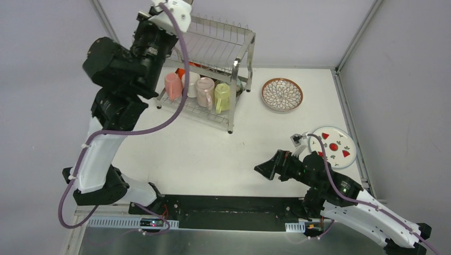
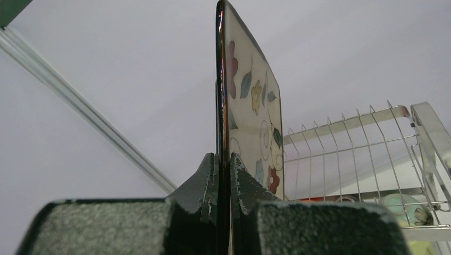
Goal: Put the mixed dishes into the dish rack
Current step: Insert the plate into the dish rack.
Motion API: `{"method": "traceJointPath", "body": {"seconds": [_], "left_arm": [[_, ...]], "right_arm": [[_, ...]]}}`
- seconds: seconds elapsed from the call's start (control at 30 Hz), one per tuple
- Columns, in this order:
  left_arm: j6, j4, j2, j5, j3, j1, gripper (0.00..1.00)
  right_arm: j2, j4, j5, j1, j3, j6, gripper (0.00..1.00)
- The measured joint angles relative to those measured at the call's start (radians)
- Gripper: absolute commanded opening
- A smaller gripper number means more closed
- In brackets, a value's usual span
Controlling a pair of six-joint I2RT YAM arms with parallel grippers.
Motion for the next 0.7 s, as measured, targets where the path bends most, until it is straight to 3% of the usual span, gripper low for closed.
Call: {"method": "traceJointPath", "body": {"seconds": [0.23,0.57,0.7], "left_arm": [[0.043,0.013,0.138,0.006,0.059,0.025,0.00],[-0.105,-0.096,0.254,0.150,0.157,0.271,0.00],[-0.133,-0.139,0.256,0.196,0.164,0.311,0.00]], "right_arm": [[0.006,0.004,0.000,0.000,0.014,0.003,1.00],[0.028,0.031,-0.013,0.000,0.014,0.008,1.00],[0.020,0.027,-0.014,0.000,0.014,0.011,1.00]]}}
